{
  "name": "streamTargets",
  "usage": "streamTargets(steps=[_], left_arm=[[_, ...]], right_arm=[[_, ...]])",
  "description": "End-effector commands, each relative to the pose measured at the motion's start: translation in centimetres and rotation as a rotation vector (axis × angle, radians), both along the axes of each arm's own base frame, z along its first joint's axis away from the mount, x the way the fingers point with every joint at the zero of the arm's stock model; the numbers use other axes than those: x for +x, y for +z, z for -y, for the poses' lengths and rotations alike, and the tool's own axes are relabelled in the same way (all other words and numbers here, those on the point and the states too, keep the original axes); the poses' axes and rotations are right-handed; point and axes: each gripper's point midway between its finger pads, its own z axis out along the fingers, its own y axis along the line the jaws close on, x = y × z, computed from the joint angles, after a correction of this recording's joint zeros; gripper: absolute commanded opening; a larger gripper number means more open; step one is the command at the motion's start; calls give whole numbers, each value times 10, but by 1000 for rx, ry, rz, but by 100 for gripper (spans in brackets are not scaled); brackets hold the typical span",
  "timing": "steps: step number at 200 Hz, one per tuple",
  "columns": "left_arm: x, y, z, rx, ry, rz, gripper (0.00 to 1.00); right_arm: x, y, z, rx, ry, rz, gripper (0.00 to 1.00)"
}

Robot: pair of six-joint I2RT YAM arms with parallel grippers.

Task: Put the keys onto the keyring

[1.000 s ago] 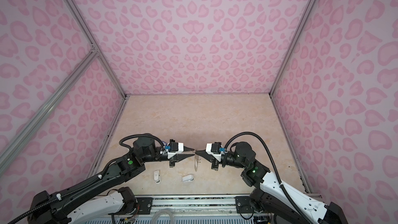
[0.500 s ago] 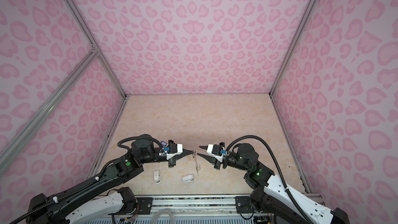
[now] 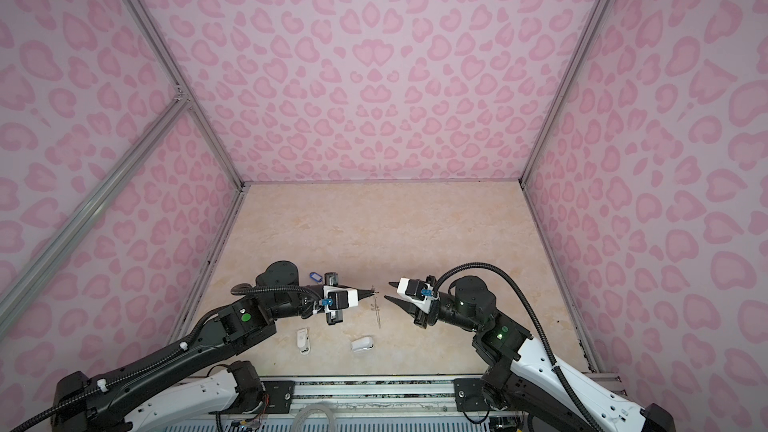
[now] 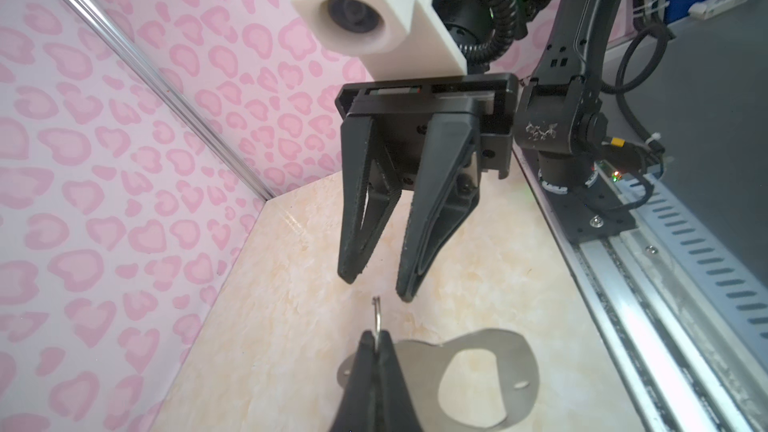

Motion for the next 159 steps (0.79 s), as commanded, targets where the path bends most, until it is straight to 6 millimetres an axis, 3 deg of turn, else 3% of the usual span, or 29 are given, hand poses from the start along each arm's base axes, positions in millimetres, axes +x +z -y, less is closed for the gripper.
streamTargets(steps=[1,122,159], left_arm=[[8,13,-2,4,32,191,4],[11,12,-1,75,32,445,4],[12,12,-1,83,44,451,4]], right_arm=[[-1,7,-2,7,14,32,31],[-4,14,-11,-17,24,117,32],[8,11,-5,-16,-56,86,32]])
